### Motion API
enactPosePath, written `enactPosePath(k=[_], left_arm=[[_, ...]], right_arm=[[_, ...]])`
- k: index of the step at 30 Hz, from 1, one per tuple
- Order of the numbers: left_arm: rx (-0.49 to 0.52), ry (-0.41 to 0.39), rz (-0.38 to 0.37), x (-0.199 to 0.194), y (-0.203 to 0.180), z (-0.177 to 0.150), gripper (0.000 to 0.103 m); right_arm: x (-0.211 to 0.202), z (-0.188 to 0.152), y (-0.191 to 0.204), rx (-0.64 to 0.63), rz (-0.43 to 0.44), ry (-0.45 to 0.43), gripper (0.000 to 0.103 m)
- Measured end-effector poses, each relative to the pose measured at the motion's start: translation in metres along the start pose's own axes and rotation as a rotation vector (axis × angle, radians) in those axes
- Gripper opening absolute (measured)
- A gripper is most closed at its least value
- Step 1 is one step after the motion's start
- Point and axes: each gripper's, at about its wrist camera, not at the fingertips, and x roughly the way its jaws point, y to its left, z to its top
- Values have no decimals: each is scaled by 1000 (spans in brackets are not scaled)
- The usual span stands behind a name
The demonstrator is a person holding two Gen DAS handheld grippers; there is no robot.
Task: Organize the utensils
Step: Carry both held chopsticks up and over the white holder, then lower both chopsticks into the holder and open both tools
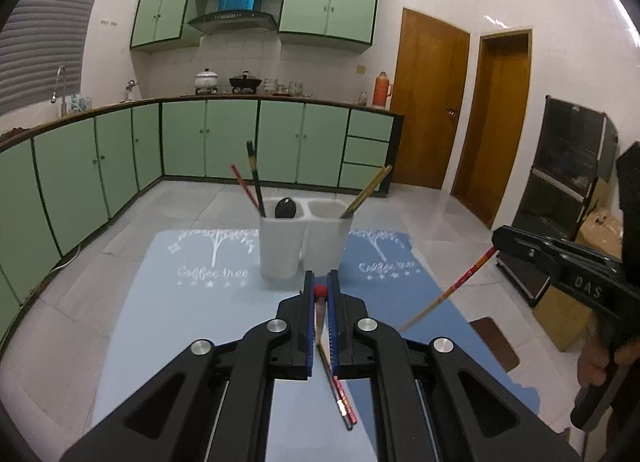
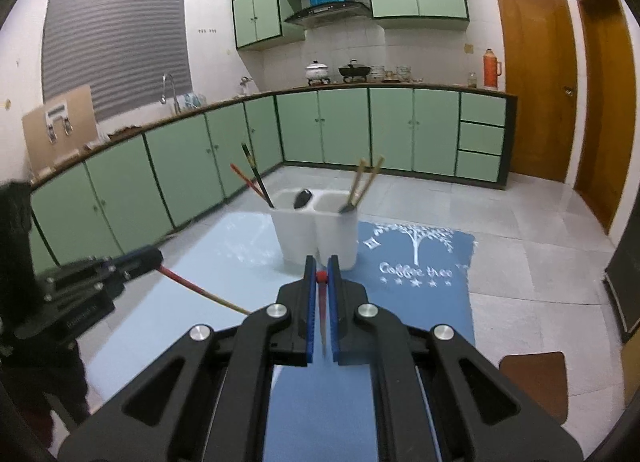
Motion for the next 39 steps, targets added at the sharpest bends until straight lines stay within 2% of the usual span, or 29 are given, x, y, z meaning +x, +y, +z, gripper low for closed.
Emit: enactPosePath(k=[6,9,18,22,30,39], left_arm=[[16,-21,-18,-2,0,15,6],[29,-43,-18,-4,0,24,6],[83,-172,23,0,3,87,6],[100,-189,34,14,8,116,6],[132,-143,61,68,18,148,6],[114,-34,55,123,28,134,6]], right_arm=[[7,29,0,-12,40,15,5],[6,45,0,-19,45,-4,5],[9,126,-7,-42,30,-175,5],[27,158,-10,-49,6,-229,5],[85,186,-27,-22,-16,-236,5],[154,170,-46,8,-44,-151,5]])
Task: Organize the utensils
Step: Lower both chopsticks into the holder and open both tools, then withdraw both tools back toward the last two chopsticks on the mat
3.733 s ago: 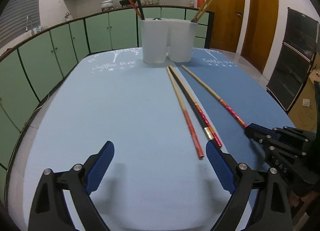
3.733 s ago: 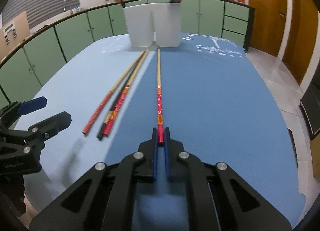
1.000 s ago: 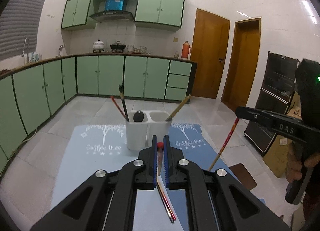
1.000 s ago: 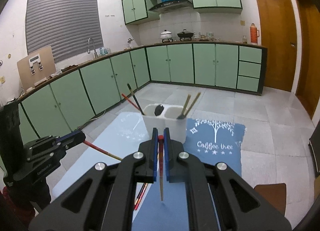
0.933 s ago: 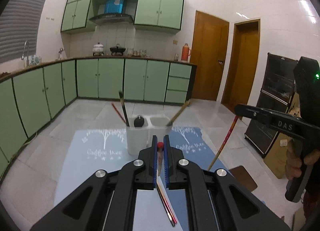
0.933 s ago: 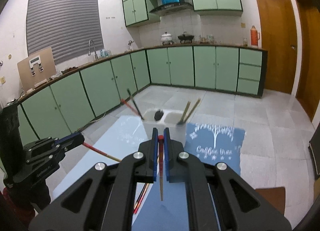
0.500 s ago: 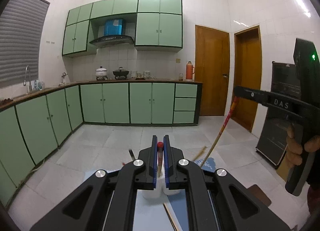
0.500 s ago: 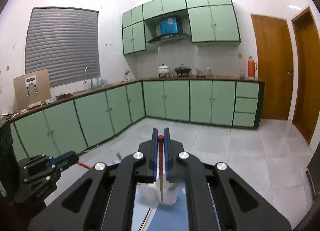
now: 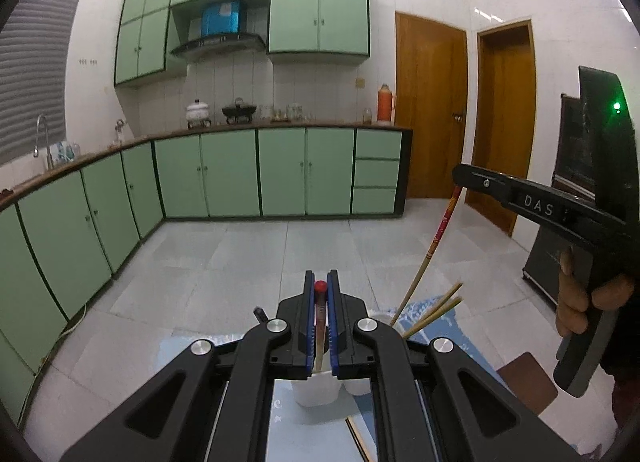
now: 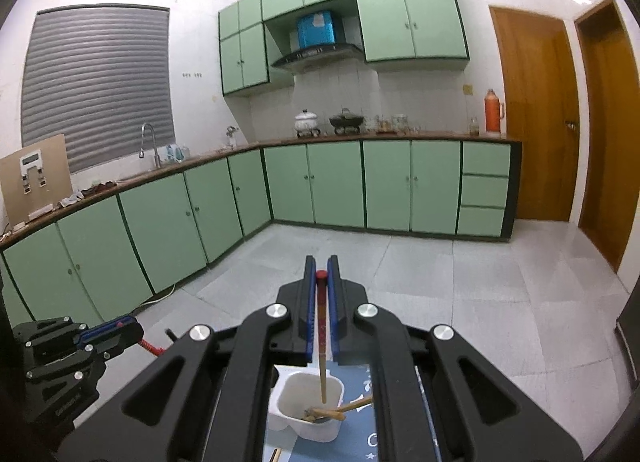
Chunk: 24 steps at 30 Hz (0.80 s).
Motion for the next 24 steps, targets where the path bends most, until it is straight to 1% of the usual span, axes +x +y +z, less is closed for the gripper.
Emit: enactPosePath(k=[3,6,7,8,12,14,15,17,18,19,21,23,24], left_arm=[[-14,35,-2,13,3,-8,6],[-20,61,-2,25,7,-11,6],[-22,65,2,26,8,-14,7],[-25,68,2,27,9,-13,8],[-47,52,6,18,13,-10,18],[-52,32,10,9,14,-9,26],[-53,20,11,4,15,-8,28],[-57,-7,13,-11,13,-8,36],[-59,-20,14,-18,12,-9,38],[-59,-30,16,-24,12,-10,43],[-59,-52,23,-39,9,-16,49],[-63,-64,27,-50,6,-24,66],[-65,-70,31,-55,5,-29,69]], right_arm=[[13,-11,-2,0,11,41,5],[17,-19,-3,1,23,72,6],[16,-21,-2,2,25,78,9],[16,-22,-2,5,26,83,10],[2,-24,-6,28,25,73,10],[-6,-23,-7,39,25,61,13],[-15,-24,-8,48,25,49,14],[-28,-24,-9,58,23,25,28],[-38,-26,-9,59,18,8,32],[-46,-27,-8,59,13,-4,39],[-62,-33,-7,59,7,-23,47],[-85,-46,-2,48,-27,-59,72],[-96,-55,2,38,-49,-81,77]])
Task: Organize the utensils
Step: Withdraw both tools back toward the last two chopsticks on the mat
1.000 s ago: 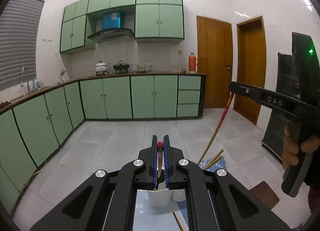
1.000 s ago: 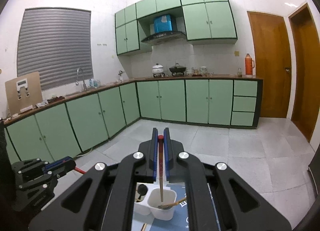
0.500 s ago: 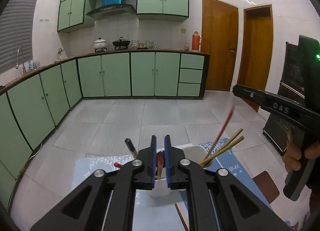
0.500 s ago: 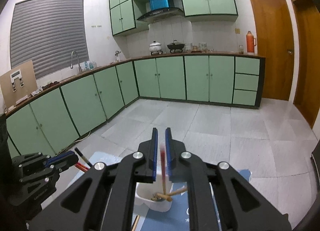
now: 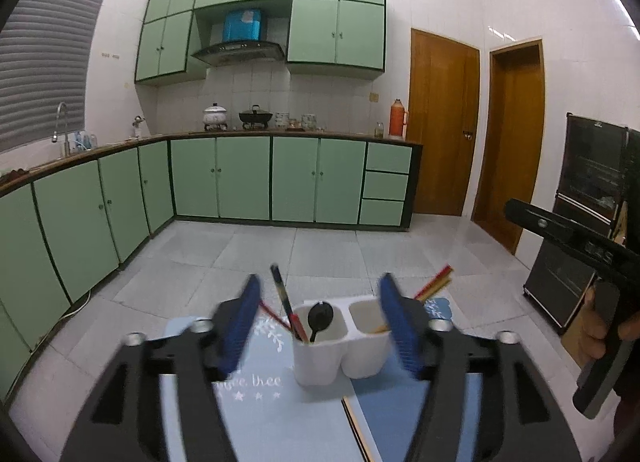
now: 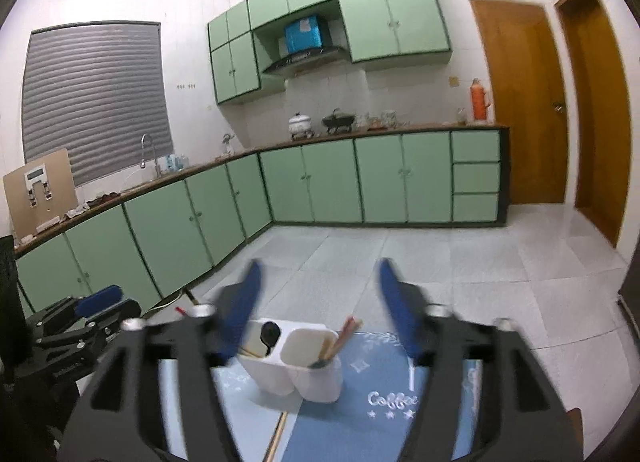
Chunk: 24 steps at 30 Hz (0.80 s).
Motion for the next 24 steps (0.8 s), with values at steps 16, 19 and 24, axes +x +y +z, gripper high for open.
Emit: enactPosePath(k=[16,19,24], left_arm=[[-31,101,45,-52,9,-115,87],[-21,131,62,-55,11,-131,87],[-3,199,90,-53,11,-160,87]], right_arm=[[-69,-134,17,-4,-54,148,91],[-70,-159,25,-3,-51,192,91],[-64,-203,39,-14,-45,292,91]])
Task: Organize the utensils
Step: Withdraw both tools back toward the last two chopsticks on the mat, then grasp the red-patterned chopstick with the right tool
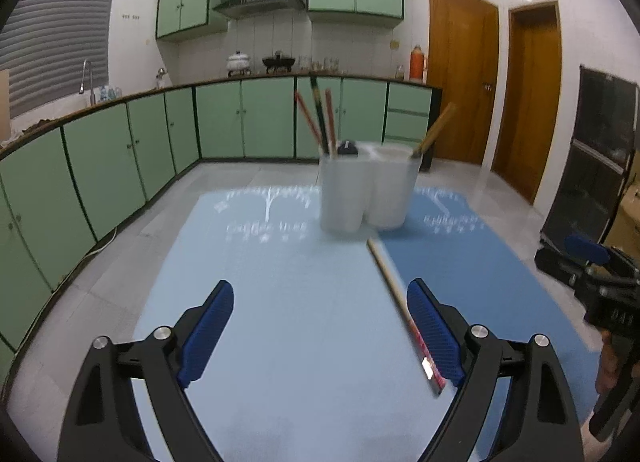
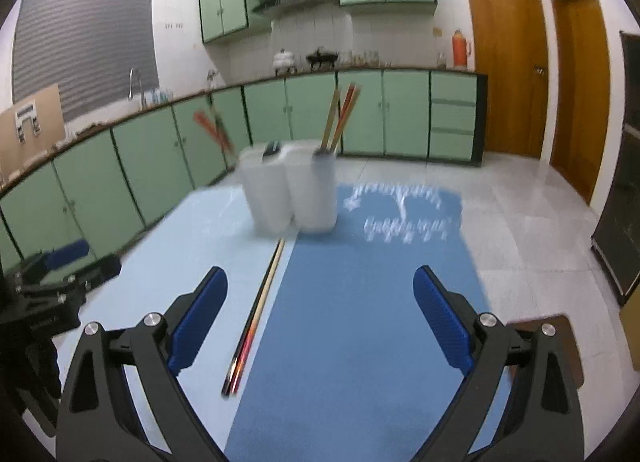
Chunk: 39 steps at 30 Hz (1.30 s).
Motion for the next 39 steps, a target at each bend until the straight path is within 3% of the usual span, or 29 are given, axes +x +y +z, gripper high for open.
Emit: enactPosePath(k=[4,8,13,26,31,33,39], left_arm=[[3,61,17,6,3,-24,87],[5,110,31,12,6,-42,87],[-4,148,47,15,12,-57,87],[-38,161,54,14,24,-63,87],[-37,162,51,14,21,-63,87],[-38,162,50,14,21,-63,87],[-40,162,51,13,22,-63,87]], right_arm=[[12,-29,13,-17,10,75,91],[28,-55,25,-54,11,161,81],[39,-68,32,-58,21,225,81],[56,-72,47,-101,-34,276,81],[57,-71,54,-124,-9,273,81],[58,-71,57,-131,-8,268,77],[60,-68,58,-115,-11,252,51]])
